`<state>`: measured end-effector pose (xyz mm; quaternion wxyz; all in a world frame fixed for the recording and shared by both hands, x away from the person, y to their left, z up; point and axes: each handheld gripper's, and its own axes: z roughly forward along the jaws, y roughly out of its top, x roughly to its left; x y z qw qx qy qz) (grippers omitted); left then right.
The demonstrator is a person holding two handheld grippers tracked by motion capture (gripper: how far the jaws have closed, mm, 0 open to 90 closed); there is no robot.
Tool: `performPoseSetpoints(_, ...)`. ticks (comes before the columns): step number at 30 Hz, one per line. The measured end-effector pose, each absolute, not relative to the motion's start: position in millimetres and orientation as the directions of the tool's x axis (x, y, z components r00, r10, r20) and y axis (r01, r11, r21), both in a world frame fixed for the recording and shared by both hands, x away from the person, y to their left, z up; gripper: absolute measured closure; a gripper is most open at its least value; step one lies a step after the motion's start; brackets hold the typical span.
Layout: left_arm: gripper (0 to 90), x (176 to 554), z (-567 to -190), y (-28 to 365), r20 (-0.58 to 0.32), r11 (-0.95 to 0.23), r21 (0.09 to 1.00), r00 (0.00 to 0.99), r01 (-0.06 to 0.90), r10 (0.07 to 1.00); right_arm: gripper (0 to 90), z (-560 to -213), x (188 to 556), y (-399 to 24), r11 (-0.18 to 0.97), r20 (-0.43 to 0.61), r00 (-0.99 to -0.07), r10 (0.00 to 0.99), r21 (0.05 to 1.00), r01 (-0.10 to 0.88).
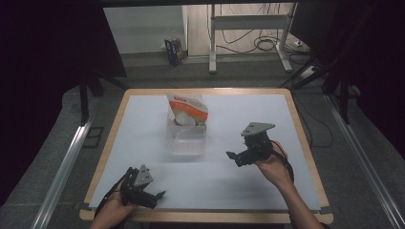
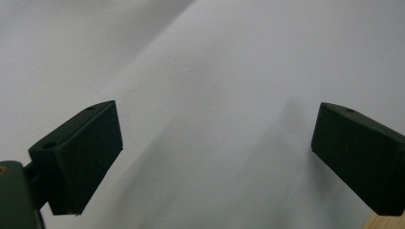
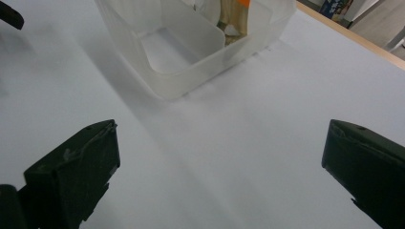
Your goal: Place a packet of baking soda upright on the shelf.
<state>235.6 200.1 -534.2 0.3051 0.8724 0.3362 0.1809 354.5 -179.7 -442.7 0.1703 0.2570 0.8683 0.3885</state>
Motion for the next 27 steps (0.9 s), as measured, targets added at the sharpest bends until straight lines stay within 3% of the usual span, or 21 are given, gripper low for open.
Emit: performPoseSetpoints(27, 3.4, 236, -534, 200, 0.108, -0.584, 0.656, 0.706, 0.478, 0.700, 0.0, -460, 308, -235, 0.526, -0.115, -0.738, 0.665, 0.773, 0.354)
